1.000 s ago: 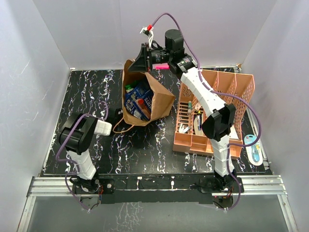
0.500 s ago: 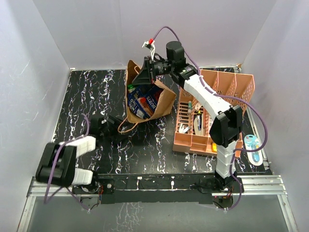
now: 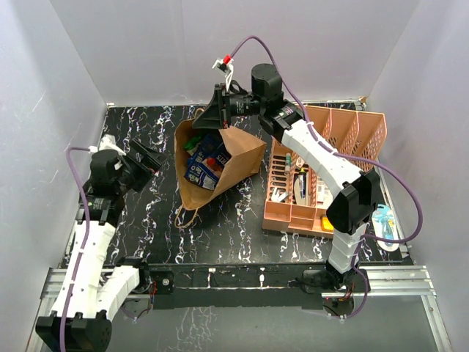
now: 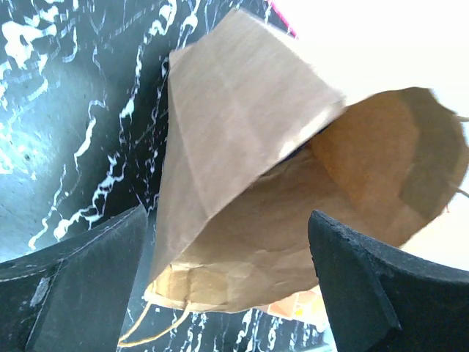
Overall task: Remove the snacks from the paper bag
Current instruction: Adjust the paper bag at the center of the board, then take out the snack from the paper bag.
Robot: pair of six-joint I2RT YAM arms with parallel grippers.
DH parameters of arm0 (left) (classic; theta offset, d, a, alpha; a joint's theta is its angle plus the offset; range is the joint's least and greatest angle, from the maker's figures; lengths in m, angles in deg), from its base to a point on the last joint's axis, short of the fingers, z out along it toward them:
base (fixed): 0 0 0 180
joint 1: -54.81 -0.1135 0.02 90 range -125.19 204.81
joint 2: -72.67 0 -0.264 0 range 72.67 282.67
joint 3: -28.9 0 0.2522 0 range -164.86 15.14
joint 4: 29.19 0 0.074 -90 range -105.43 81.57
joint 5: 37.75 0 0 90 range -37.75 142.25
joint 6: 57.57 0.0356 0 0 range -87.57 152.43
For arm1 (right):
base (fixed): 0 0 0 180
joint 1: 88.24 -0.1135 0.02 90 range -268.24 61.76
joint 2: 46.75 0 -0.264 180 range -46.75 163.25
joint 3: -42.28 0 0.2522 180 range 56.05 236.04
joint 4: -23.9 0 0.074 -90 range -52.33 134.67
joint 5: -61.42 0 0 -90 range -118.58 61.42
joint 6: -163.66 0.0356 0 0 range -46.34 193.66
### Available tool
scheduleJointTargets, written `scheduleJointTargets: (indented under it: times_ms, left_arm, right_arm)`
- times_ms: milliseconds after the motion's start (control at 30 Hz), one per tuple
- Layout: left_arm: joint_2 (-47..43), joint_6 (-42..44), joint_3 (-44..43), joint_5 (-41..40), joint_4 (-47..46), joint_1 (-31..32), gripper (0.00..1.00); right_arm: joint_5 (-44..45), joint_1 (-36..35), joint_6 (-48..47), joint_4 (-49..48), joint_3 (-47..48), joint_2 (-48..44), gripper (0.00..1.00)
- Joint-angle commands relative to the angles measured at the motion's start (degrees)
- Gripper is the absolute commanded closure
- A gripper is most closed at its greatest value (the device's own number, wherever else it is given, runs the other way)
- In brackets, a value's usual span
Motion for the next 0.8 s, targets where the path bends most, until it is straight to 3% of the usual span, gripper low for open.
scheduleJointTargets:
  times_ms: [0, 200, 333, 433, 567, 767]
  left_arm:
    - [-1.19, 10.29, -8.73, -3.56, 10.34, -0.18, 0.11]
    - [-1.05, 22.04, -10.23, 15.41, -0.39, 3.89, 0.21]
    - [-0.13, 27.57, -10.91, 20.30, -2.33, 7.21, 0.28]
    - [2.43, 33.01, -13.76, 16.67, 0.57, 11.09, 0.39]
    - [8.66, 39.20, -17.81, 6.12, 5.91, 17.81, 0.51]
    - [16.43, 44.48, -19.81, -5.34, 2.67, 27.35, 0.64]
  right_arm:
    - [5.68, -0.43, 4.24, -3.00, -0.83, -4.12, 0.92]
    - [7.51, -0.46, 5.51, -2.60, 0.65, -4.24, 0.92]
    - [7.66, -0.47, 6.18, -2.49, 1.15, -4.28, 0.92]
    - [8.73, -0.41, 6.46, -2.75, 0.57, -4.93, 0.92]
    - [10.18, -0.45, 6.92, -2.93, 0.05, -5.46, 0.92]
    - [11.34, -0.47, 8.41, -2.93, 1.02, -5.68, 0.92]
